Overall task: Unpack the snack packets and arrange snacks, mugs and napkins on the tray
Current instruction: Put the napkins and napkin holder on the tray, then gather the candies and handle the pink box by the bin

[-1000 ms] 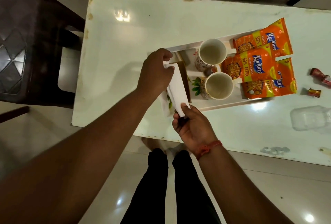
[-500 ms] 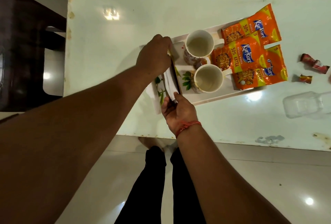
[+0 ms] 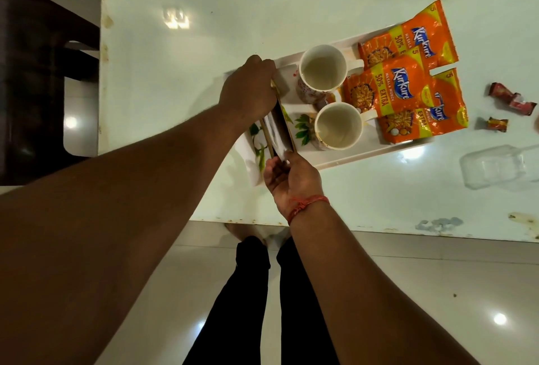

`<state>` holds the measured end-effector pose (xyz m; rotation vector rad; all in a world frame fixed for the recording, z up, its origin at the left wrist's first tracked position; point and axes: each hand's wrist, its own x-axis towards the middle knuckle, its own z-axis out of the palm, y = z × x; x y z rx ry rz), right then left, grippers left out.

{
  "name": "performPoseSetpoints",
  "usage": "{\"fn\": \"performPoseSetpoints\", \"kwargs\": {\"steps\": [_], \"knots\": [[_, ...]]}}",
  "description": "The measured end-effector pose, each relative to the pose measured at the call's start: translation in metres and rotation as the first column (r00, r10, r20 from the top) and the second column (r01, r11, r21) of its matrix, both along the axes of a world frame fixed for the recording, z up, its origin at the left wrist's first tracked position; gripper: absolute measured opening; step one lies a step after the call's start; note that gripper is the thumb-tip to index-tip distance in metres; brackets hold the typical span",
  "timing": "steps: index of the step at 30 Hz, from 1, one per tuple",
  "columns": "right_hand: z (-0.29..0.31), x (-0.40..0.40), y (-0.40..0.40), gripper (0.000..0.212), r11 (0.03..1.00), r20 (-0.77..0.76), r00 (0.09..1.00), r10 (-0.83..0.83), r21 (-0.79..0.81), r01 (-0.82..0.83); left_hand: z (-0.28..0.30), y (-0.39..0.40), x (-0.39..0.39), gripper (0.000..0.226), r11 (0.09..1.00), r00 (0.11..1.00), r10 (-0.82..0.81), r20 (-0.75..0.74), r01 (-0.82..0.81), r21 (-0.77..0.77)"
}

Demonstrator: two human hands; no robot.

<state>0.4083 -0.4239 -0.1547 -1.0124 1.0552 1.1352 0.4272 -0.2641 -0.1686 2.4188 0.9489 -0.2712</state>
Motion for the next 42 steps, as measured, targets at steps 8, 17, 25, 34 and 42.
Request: {"fn": "performPoseSetpoints", "kwargs": {"steps": [8, 17, 25, 34, 42], "knots": [[0.028, -0.004, -0.014, 0.009, 0.941, 0.19, 0.932, 0.31, -0.2, -0.272, 0.006, -0.008, -0.031, 0.035, 0.972, 0.947, 0.231, 0.224, -0.235, -0.006], [0.051, 0.043, -0.039, 0.019, 0.583, 0.636, -0.057, 0.769, -0.736, -0.343, 0.017, -0.035, -0.08, 0.06, 0.771, 0.784, 0.608, 0.124, -0.546, -0.328], [0.03, 0.19, -0.065, 0.039, 0.44, 0.434, -0.444, 0.784, -0.893, -0.096, -0.005, -0.039, -0.067, 0.075, 0.563, 0.641, 0.767, -0.033, -0.697, -0.443], [0.002, 0.32, -0.083, 0.068, 0.098, 0.217, -0.335, 0.917, -0.936, -0.337, -0.022, -0.045, -0.066, 0.079, 0.292, 0.388, 0.914, -0.12, -0.834, -0.468], [-0.005, 0.337, -0.078, 0.073, 0.333, 0.341, 0.13, 0.931, -0.646, -0.688, -0.015, -0.054, -0.056, 0.062, 0.136, 0.264, 0.946, -0.19, -0.852, -0.506]]}}
